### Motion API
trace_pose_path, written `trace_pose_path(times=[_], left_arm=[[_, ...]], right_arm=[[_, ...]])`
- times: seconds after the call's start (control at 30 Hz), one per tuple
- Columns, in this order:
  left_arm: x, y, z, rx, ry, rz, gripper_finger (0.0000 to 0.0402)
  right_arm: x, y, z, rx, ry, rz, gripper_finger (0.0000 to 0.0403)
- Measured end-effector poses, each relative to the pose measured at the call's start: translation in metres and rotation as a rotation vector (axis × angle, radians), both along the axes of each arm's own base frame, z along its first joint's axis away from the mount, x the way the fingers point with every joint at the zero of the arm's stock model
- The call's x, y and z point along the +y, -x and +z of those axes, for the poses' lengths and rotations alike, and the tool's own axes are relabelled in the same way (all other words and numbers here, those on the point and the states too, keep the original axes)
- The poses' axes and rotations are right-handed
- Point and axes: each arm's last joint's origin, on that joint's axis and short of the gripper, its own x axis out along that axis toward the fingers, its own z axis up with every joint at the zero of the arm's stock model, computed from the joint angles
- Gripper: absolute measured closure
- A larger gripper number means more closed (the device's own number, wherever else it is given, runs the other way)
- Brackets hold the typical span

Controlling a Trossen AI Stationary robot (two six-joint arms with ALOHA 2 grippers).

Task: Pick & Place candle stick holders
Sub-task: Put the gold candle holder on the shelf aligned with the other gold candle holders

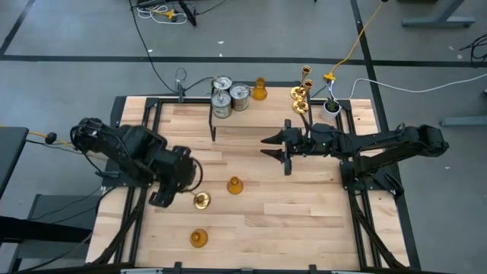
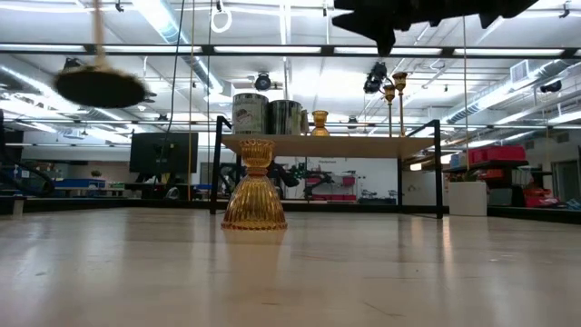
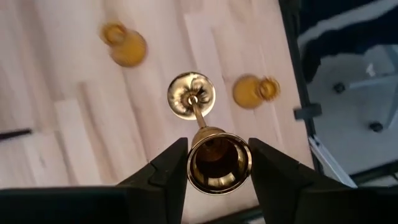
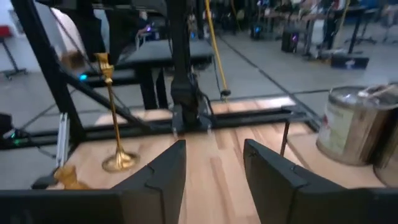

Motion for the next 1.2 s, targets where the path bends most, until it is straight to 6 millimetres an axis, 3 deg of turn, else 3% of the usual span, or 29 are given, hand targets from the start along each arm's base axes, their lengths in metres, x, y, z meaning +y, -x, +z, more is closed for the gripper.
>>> trace_pose_path(times=[0.27, 0.47, 0.87, 1.03, 1.2], left_arm=[[0.033, -0.008, 0.014, -0.082, -0.034, 0.044, 0.0246], [0.051, -0.012, 0.014, -0.097, -0.052, 0.079, 0.0246], [0.073, -0.025, 0.020, -0.226, -0.066, 0.118, 0.0246], [0.082, -0.031, 0.023, -0.284, -0.074, 0.138, 0.0246], [0.088, -0.036, 0.027, -0.354, -0.075, 0.161, 0.0246]], right_arm=[[0.009, 0.000, 0.007, -0.073, 0.008, -0.089, 0.0237], [0.014, 0.000, 0.014, -0.117, 0.005, -0.115, 0.0203], [0.016, -0.003, 0.077, -0.079, 0.038, -0.109, 0.0138], [0.016, -0.002, 0.082, -0.079, 0.035, -0.108, 0.0132], [0.017, -0.013, 0.071, -0.028, 0.008, -0.105, 0.0132]])
